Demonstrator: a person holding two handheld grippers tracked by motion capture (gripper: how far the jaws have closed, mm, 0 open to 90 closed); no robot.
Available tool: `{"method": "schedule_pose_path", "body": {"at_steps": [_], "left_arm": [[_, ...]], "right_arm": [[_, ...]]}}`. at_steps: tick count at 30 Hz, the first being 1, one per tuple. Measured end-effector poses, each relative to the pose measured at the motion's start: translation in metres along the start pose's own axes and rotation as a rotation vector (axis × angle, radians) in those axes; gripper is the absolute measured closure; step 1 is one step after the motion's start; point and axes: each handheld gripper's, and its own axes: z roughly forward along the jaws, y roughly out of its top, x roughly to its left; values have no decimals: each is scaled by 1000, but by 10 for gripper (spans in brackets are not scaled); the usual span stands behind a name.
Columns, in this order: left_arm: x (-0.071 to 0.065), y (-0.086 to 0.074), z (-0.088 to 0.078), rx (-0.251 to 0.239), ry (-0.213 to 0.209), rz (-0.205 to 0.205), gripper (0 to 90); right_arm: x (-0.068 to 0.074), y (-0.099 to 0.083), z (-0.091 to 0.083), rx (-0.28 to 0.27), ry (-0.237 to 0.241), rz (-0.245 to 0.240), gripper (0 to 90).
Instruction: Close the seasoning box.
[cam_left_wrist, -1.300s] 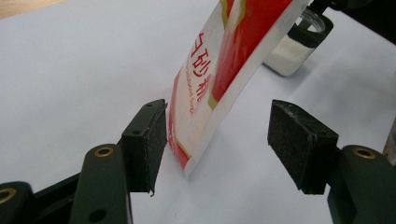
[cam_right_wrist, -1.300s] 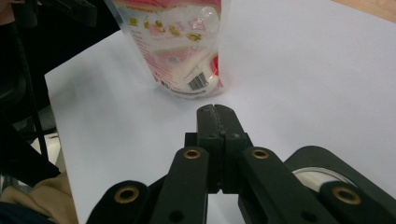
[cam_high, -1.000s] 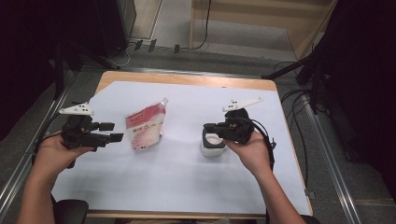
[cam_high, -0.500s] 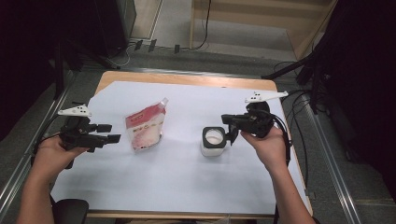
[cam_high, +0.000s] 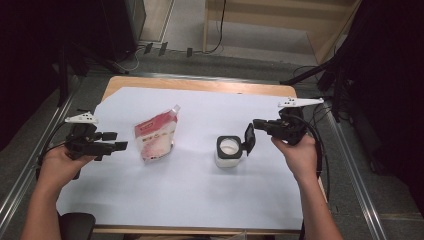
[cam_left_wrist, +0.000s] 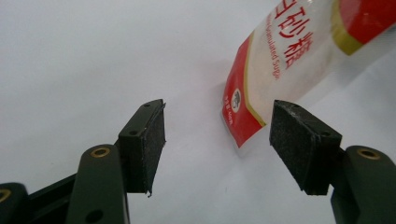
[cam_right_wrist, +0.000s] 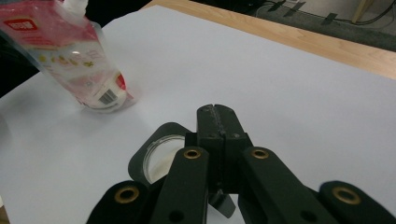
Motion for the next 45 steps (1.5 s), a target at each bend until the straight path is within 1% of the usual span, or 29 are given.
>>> {"method": "schedule_pose_path", "body": {"at_steps": [1,2,3,4,5,7,9,16,18,19,20,22,23,24,26,29,32,36,38,40,44,45], "left_arm": [[1,0,1,3,8,-1,369],[1,1,3,-5,2,-11,368],[1,1,3,4,3,-2,368],[0,2,4,-1,8,-10,368],[0,2,5,4,7,-5,368],[-1,3,6,12,5,0,368],[-2,3,8,8,7,2,368],[-2,5,9,16,4,7,368],[-2,5,10,3,5,3,368],[-2,5,9,10,-1,6,368],[-2,5,10,7,4,8,368],[-3,6,11,7,1,2,368],[-2,6,11,14,-1,4,368],[-2,6,11,9,9,9,368],[-3,7,12,6,13,8,368],[-3,8,12,1,7,9,368],[-2,8,12,2,10,8,368],[-1,8,13,3,-1,4,368],[-2,9,13,4,6,5,368],[-3,9,13,-7,13,5,368],[-2,9,12,-11,5,1,368],[-2,8,12,-13,7,-1,368]], "right_arm": [[-3,-1,0,0,0,9,900],[-5,-3,1,2,-6,14,900],[-8,-5,3,9,-11,20,900],[-9,-6,4,14,-12,25,900],[-11,-8,7,20,-13,28,900],[-12,-12,13,37,-10,37,900],[-13,-14,18,53,-12,40,900],[-16,-21,26,63,7,60,900],[-15,-22,27,66,5,59,900],[-15,-22,28,67,7,62,900],[-14,-22,29,68,8,62,900],[-13,-23,31,77,12,55,900],[-12,-24,32,81,16,54,900],[-11,-24,33,83,17,54,900],[-9,-25,35,88,21,48,900],[-7,-27,37,86,38,50,900],[-6,-29,39,91,41,54,900],[-4,-29,41,89,46,47,900],[-3,-29,42,91,52,49,900],[-1,-30,44,92,55,47,900],[3,-30,47,96,67,41,900],[4,-30,49,94,71,32,900]]}}
